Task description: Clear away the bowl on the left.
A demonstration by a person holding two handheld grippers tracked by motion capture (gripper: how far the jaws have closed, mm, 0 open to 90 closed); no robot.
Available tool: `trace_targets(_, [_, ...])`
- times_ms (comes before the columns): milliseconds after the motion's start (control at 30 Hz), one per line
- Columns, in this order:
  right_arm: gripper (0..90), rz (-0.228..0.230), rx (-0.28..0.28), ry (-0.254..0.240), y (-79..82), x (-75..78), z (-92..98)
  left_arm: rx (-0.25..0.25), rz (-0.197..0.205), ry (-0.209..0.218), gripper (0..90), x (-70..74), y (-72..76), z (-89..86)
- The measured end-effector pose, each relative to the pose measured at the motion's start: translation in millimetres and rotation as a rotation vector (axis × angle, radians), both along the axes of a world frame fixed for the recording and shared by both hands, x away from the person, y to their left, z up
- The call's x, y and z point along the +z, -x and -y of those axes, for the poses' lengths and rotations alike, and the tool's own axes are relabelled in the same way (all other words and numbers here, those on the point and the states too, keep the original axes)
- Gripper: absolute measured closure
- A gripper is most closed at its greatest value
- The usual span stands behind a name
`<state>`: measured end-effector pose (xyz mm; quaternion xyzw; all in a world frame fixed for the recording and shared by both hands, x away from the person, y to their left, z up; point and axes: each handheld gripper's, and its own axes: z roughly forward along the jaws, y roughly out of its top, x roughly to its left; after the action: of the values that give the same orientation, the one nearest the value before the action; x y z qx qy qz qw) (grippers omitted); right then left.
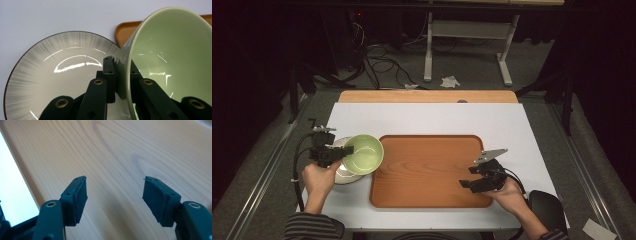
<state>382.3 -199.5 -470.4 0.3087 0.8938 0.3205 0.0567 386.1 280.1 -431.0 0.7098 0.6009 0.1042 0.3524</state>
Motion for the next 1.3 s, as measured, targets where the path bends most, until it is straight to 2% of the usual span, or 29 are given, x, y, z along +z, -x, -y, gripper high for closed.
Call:
trace_targets(267, [37.8, 0.000, 0.000, 0.000, 0.1, 0.0, 0.0, -0.020, 0.007, 0.012, 83.0, 3.1, 1.0, 4.6])
trace_targets(1300, [37.8, 0.003, 0.002, 0.006, 0.2, -0.5, -0.8, -0.107, 0.018, 0.014, 83.0, 11.7, 0.6, 29.9])
